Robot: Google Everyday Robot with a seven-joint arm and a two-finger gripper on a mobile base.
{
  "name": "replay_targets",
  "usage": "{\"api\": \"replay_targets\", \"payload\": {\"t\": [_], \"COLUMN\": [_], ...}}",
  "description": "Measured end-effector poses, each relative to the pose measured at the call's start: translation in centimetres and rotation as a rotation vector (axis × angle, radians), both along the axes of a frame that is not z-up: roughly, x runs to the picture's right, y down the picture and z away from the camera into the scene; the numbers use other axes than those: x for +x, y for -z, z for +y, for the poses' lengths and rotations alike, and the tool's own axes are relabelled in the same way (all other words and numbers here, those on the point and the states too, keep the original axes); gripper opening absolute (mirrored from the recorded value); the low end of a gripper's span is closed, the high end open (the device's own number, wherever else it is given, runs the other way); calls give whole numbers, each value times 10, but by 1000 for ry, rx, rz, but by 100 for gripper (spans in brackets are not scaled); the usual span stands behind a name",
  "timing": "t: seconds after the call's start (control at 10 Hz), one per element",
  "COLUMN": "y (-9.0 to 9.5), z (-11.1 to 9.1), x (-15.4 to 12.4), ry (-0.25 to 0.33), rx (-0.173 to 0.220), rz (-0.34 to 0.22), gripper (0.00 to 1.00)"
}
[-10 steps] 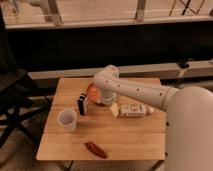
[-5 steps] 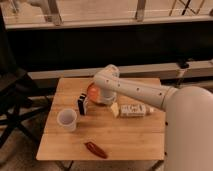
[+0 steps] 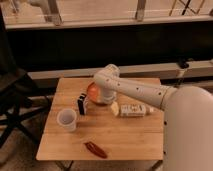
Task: Knock the eraser over
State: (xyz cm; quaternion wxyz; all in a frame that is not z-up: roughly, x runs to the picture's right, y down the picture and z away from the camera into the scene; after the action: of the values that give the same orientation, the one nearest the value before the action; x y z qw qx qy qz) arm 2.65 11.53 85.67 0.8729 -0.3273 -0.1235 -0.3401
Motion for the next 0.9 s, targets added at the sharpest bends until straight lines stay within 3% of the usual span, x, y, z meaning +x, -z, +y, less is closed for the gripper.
{"api": "replay_targets", "payload": {"t": [0.9], "y": [-5], "z": [-2], "x": [0], "ry": [9], "rx": [-14], "rz": [-14], "gripper": [80]}}
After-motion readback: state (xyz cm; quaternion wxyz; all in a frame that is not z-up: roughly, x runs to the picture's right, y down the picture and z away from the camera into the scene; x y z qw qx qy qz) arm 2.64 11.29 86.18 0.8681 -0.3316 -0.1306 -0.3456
